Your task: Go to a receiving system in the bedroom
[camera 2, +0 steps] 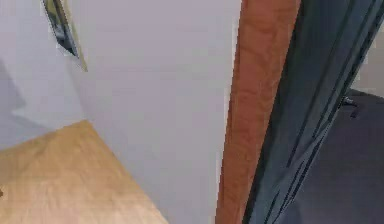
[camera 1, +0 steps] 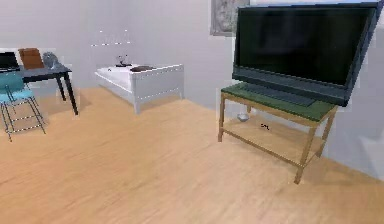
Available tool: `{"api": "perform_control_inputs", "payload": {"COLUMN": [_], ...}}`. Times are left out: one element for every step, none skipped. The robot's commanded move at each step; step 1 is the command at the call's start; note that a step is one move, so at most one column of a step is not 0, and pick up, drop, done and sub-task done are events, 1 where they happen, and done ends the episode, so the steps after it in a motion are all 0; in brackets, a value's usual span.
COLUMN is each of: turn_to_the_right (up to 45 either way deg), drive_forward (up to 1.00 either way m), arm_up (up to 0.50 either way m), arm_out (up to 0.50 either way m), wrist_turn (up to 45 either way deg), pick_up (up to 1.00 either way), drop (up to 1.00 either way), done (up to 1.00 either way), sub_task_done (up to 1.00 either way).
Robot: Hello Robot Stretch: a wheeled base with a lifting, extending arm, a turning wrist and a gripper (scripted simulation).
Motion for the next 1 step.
{"api": "perform_control_inputs", "payload": {"turn_to_the_right": [45.0], "drive_forward": [0.00], "arm_up": [0.00], "arm_out": [0.00], "wrist_turn": [0.0], "pick_up": [0.00], "drop": [0.00], "done": [0.00], "sub_task_done": [0.00]}}
